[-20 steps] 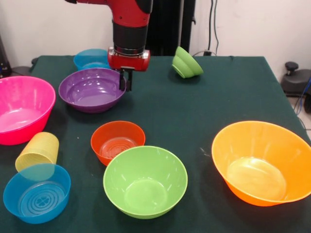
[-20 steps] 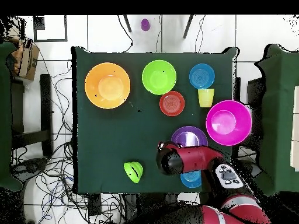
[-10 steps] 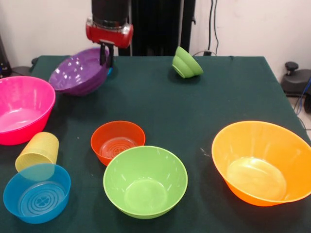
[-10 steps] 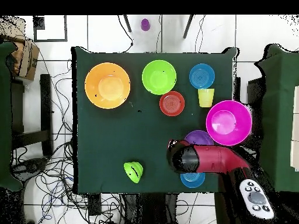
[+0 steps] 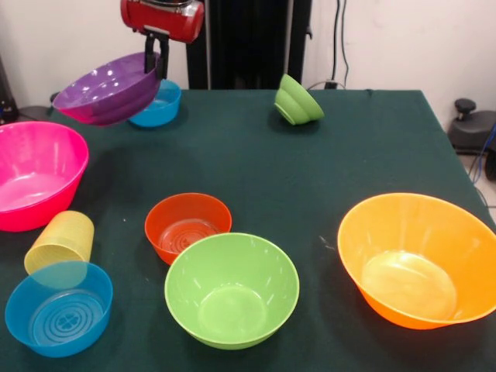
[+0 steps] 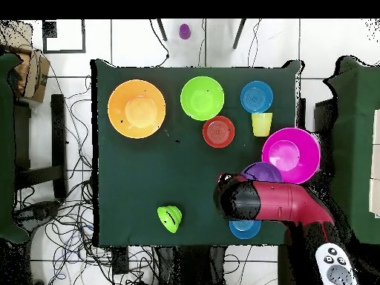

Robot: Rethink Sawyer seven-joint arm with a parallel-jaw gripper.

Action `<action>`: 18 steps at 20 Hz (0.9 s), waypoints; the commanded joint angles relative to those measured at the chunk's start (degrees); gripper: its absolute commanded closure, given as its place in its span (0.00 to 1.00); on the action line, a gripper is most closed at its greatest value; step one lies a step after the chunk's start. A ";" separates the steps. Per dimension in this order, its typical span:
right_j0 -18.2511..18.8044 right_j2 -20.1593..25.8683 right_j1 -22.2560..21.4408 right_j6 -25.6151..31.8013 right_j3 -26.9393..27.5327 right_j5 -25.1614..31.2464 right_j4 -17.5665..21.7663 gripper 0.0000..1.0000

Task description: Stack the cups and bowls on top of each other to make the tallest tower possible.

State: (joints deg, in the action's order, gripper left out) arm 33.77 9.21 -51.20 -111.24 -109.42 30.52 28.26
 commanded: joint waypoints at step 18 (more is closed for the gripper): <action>-1.31 5.28 0.63 4.41 -3.18 3.07 1.37 1.00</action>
State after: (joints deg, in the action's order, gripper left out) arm 33.74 10.22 -51.49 -111.24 -109.80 30.52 28.29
